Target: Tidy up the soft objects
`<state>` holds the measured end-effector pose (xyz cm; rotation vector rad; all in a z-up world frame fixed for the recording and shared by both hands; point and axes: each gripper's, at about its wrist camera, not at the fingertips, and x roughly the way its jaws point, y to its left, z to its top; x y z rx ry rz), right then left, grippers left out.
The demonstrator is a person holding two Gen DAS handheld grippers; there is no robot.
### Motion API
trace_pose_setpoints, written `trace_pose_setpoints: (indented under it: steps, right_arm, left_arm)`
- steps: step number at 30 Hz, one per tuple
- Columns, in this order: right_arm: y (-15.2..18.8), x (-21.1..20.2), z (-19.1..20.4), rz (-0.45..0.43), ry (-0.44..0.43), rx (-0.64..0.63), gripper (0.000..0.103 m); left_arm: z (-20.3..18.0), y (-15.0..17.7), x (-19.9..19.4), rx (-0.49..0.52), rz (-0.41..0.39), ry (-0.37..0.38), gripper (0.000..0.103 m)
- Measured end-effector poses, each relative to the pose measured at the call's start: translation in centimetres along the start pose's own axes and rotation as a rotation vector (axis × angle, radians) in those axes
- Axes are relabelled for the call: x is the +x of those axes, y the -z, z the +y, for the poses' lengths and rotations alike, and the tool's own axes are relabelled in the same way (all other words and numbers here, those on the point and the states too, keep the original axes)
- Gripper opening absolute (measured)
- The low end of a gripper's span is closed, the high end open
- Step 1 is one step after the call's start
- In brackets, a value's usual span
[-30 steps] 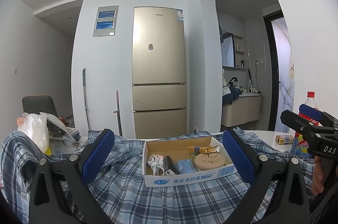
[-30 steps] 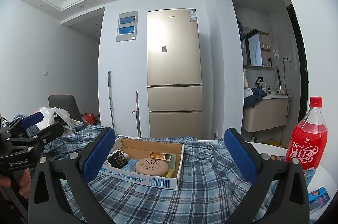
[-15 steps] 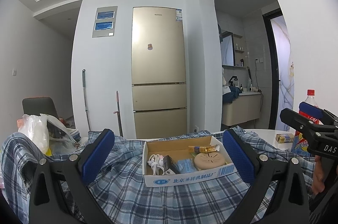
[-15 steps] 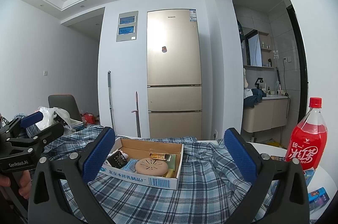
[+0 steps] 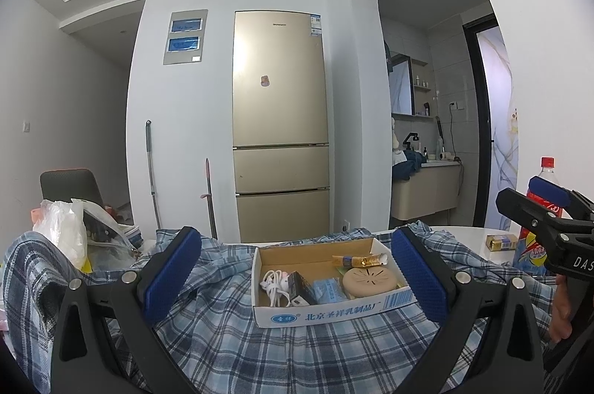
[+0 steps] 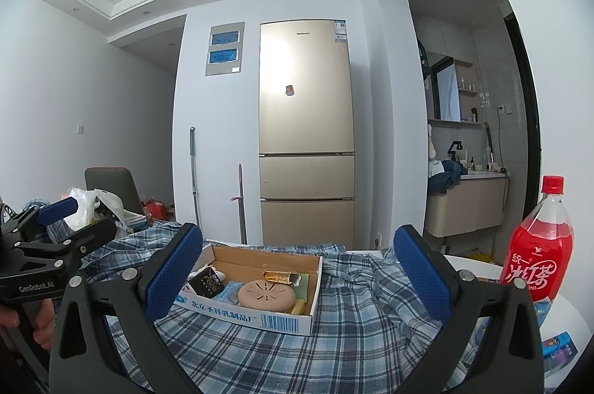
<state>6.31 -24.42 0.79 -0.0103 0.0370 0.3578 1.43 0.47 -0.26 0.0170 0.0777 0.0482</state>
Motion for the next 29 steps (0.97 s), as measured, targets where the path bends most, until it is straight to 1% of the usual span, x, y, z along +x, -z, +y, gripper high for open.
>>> trace_pose_setpoints:
  steps: [9, 12, 29]
  right_arm:
    - [-0.32, -0.31, 0.2, -0.017, 0.001, -0.018, 0.103]
    - [-0.35, -0.27, 0.2, -0.018, 0.0, -0.018, 0.103]
    - [-0.25, -0.27, 0.27, -0.018, 0.0, -0.019, 0.103]
  left_arm:
    - [-0.18, -0.01, -0.16, 0.01, -0.005, -0.012, 0.103]
    - [-0.31, 0.01, -0.26, 0.016, -0.006, -0.002, 0.103]
    - [-0.23, 0.02, -0.21, 0.016, -0.003, -0.001, 0.103]
